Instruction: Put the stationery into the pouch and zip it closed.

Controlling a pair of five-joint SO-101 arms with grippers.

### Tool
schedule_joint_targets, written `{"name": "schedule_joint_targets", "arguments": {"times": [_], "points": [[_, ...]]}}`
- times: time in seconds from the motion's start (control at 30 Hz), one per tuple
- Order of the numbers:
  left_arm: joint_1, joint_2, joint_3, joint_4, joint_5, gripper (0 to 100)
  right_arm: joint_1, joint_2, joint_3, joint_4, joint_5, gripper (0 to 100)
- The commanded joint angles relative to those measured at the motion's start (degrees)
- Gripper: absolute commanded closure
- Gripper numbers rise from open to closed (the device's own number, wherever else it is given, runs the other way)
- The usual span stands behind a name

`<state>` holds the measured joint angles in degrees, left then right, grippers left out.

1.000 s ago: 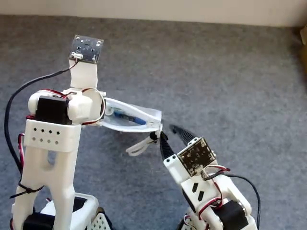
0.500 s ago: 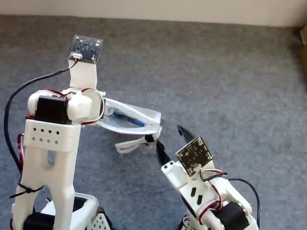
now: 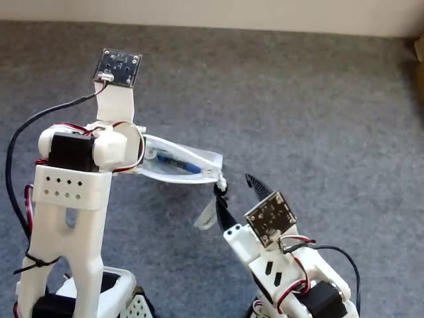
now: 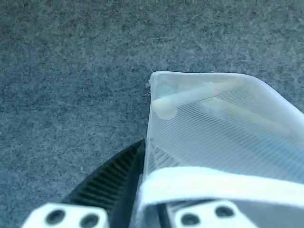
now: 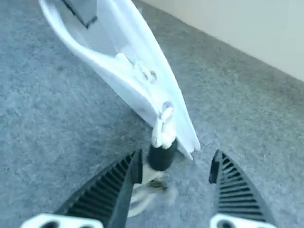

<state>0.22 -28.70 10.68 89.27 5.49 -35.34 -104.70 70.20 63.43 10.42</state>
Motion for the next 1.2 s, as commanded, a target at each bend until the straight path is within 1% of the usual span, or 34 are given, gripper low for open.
{"name": "schedule_joint_targets", "arguments": {"times": [0.0,0.2,0.5,0.67,0.73,0.9,0.97,1.07,1.17], "points": [[-1.01,-0.13,0.13,-1.05,0.62,99,-0.22,-0.48,2.51,-6.02,-0.70,77.4],[-1.10,-0.13,0.13,-1.05,0.62,99,-0.31,-0.48,7.52,-11.82,-0.70,77.4],[-1.10,-0.13,0.13,-1.05,0.62,99,-0.31,-0.48,7.87,-12.62,-0.70,77.4],[-1.10,-0.13,0.13,-1.05,0.62,99,-0.31,-0.48,14.11,-21.49,-0.70,77.4],[-1.10,-0.13,0.13,-1.05,0.62,99,-0.04,-0.48,15.87,-23.52,-0.70,77.4],[-1.10,-0.13,0.13,-1.05,0.62,99,0.22,-0.57,16.13,-23.52,-0.53,77.6],[-1.19,-0.13,0.13,-1.05,0.62,99,1.98,-0.57,16.13,-23.08,-0.53,80.6],[-1.19,-0.13,0.13,-1.05,0.62,99,4.70,-0.57,15.16,-19.74,-0.44,85.7],[-1.19,-0.13,0.13,-1.05,0.62,99,5.05,-0.57,11.91,-15.69,-0.53,85.9]]}}
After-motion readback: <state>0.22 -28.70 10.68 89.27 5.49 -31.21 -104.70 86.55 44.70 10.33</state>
